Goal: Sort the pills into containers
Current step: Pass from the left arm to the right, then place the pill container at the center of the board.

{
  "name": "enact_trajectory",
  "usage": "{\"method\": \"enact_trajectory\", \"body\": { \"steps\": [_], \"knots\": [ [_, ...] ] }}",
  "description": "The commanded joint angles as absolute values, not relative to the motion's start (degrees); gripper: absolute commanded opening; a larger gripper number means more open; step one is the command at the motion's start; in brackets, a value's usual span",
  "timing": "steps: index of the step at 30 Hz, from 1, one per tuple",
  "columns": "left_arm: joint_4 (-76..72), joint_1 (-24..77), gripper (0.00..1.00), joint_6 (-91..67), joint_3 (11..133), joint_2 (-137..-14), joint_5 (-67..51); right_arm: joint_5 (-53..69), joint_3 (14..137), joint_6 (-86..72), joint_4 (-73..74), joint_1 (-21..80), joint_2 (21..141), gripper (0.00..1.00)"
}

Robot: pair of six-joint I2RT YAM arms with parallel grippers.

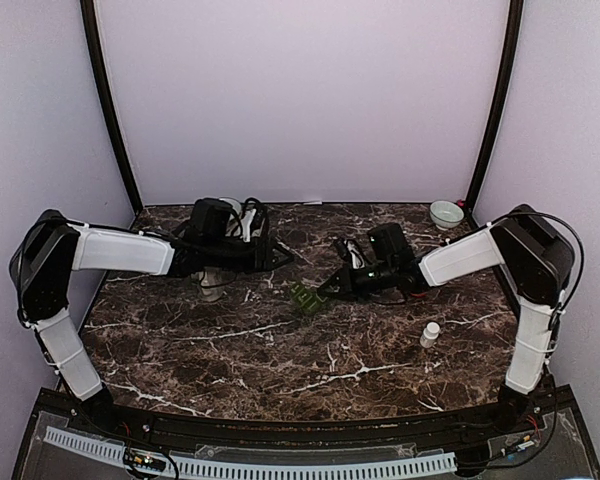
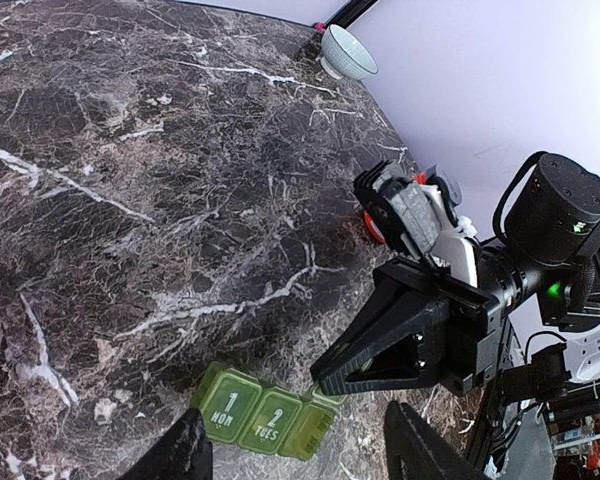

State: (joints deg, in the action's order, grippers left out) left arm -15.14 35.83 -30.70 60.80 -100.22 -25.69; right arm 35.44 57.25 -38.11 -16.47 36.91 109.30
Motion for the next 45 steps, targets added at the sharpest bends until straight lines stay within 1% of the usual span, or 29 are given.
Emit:
{"method": "enact_trajectory", "body": {
  "steps": [1,10,13,16,18,21,25,30,38,42,45],
  "knots": [
    [-16.68,35.60,0.61,-29.71,59.36,-96.87,-25.17,37.01,59.61,-36.32,-13.00,36.39,111.20,0.00],
    [-17.31,35.60,0.60,-29.97,59.09,-96.44,-25.75,34.03,62.19,-33.93,-8.20,36.40,113.09,0.00],
    [-17.37,35.60,0.60,-30.06,59.02,-96.42,-25.99,32.53,62.53,-33.00,-6.74,36.43,113.21,0.10],
    [-17.51,35.68,0.60,-30.14,58.95,-96.38,-26.10,31.27,62.57,-32.56,-5.98,36.43,113.01,0.24],
    [-17.62,35.68,0.60,-30.23,58.96,-96.44,-26.34,30.74,62.41,-32.29,-5.90,36.39,112.58,0.32],
    [-17.69,35.77,0.60,-30.23,58.82,-96.39,-26.49,30.37,62.06,-32.12,-6.26,36.34,111.67,0.40],
    [-17.71,35.86,0.60,-30.23,58.83,-96.16,-26.39,29.49,61.53,-31.61,-6.50,36.39,109.56,0.46],
    [-17.59,35.95,0.60,-29.94,58.89,-95.23,-25.92,26.25,60.78,-30.35,-4.96,36.45,105.65,0.48],
    [-15.66,36.48,0.61,-26.97,58.96,-91.22,-22.21,16.35,59.71,-25.70,0.55,38.66,97.66,0.50],
    [-14.64,37.98,0.62,-24.20,58.57,-87.98,-18.81,8.78,59.92,-23.36,4.34,41.47,93.98,0.50],
    [-13.23,40.88,0.65,-19.25,58.39,-84.72,-12.89,0.70,59.65,-21.71,6.86,44.59,90.81,0.51]
  ]
}}
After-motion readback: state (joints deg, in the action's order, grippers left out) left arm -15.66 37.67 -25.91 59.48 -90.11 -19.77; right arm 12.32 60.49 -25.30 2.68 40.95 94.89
